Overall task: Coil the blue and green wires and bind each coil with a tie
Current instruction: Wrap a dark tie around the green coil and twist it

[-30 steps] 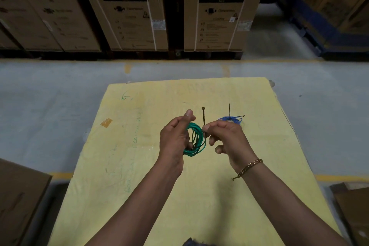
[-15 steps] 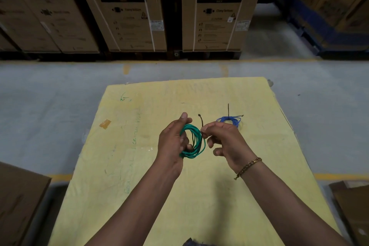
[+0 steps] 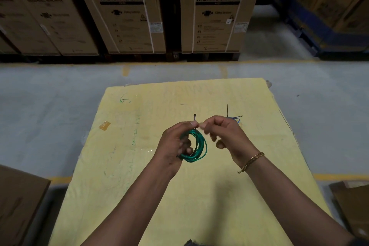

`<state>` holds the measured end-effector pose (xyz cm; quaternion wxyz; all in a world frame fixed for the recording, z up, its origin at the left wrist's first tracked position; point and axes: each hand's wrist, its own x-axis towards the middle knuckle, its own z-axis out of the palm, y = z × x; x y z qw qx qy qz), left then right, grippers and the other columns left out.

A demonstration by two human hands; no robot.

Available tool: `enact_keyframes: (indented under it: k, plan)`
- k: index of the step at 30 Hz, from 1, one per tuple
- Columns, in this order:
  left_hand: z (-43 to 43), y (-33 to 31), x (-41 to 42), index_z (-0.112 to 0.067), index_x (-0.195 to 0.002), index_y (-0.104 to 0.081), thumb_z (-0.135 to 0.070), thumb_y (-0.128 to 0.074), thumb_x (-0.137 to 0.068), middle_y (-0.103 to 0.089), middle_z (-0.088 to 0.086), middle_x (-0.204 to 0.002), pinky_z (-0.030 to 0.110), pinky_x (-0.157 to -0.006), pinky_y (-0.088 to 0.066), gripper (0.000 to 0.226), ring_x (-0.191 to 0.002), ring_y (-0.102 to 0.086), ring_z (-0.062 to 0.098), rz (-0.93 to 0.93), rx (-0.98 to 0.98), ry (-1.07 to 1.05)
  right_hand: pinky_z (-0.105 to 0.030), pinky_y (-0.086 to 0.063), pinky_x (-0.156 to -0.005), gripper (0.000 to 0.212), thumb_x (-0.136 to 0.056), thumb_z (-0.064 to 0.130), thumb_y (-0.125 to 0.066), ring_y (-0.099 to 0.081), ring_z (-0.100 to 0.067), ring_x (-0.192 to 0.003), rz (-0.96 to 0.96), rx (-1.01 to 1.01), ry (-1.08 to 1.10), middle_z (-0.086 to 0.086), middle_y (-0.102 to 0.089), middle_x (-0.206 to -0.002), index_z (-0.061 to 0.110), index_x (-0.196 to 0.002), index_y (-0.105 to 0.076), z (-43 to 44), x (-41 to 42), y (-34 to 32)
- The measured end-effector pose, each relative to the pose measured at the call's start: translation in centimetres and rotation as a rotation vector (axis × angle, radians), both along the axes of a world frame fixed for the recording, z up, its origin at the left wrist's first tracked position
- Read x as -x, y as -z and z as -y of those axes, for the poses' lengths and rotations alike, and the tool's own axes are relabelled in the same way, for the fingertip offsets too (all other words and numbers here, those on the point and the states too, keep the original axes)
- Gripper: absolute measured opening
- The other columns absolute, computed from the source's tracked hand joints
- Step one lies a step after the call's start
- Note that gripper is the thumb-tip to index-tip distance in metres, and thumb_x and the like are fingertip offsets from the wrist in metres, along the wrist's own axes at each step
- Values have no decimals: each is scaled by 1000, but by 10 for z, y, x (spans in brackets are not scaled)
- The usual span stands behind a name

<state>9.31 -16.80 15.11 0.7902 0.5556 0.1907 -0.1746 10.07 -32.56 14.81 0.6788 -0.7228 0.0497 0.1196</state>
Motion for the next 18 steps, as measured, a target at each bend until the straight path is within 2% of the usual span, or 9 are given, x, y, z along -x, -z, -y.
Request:
enact_keyframes:
  k: [2, 4, 5, 7, 9, 12, 15, 18]
  plan:
    - [-1, -1, -2, -14, -82, -70, -21, -71, -84, -29, -8, -39, 22, -48, -22, 8, -34, -19, 7, -72, 141, -18, -30, -43, -72, 18, -97, 19, -55, -58, -13, -84, -106, -155, 0, 3, -73, -97, 16, -106, -71, 6, -3, 11]
    - [-2, -2, -3, -15, -79, -70, -25, -73, -78, -24, -6, -39, 19, -43, -21, 10, -31, -16, 6, -113, 246, -22, -40, -43, -89, 30, -100, 23, -44, -62, -15, -99, -212, -211, -102, 0, -73, -110, 16, -120, -67, 7, -3, 26]
    - [-1, -2, -2, -15, -77, -69, -24, -72, -79, -26, -6, -38, 17, -41, -22, 10, -30, -17, 6, -120, 276, -17, -41, -42, -90, 32, -101, 27, -42, -63, -16, -97, -276, -226, -166, -1, -73, -108, 17, -119, -67, 6, -1, 33]
    - [0, -4, 0, -14, -74, -70, -23, -71, -80, -27, -5, -37, 16, -38, -23, 11, -28, -19, 5, -128, 314, -3, -36, -43, -79, 31, -101, 33, -41, -65, -14, -85, -393, -280, -255, -1, -71, -97, 19, -109, -67, 2, 1, 41]
    - [0, -5, 1, -14, -71, -71, -24, -73, -77, -23, -5, -37, 16, -37, -24, 12, -28, -20, 5, -130, 340, 11, -31, -42, -70, 31, -100, 29, -41, -62, -13, -81, -416, -330, -291, -1, -69, -94, 19, -104, -70, 0, 1, 46]
    - [-2, -6, 2, -14, -70, -72, -25, -73, -75, -22, -5, -38, 16, -36, -26, 12, -27, -20, 5, -127, 348, 19, -28, -42, -66, 28, -95, 26, -46, -56, -16, -81, -411, -360, -331, -7, -64, -98, 16, -105, -70, 4, -2, 49]
    - [-7, -6, 2, -12, -69, -71, -24, -71, -75, -21, -5, -38, 18, -37, -26, 13, -27, -20, 5, -91, 357, 33, -25, -42, -68, 25, -89, 22, -54, -51, -14, -75, -380, -303, -395, -7, -60, -90, 7, -104, -65, 17, -2, 52]
    - [-13, -6, 3, -14, -70, -70, -24, -71, -74, -21, -5, -41, 21, -42, -24, 10, -30, -18, 6, -45, 301, 93, -25, -42, -74, 9, -86, 13, -58, -50, -13, -72, -342, -271, -456, 1, -67, -79, 6, -85, -63, 33, -1, 55]
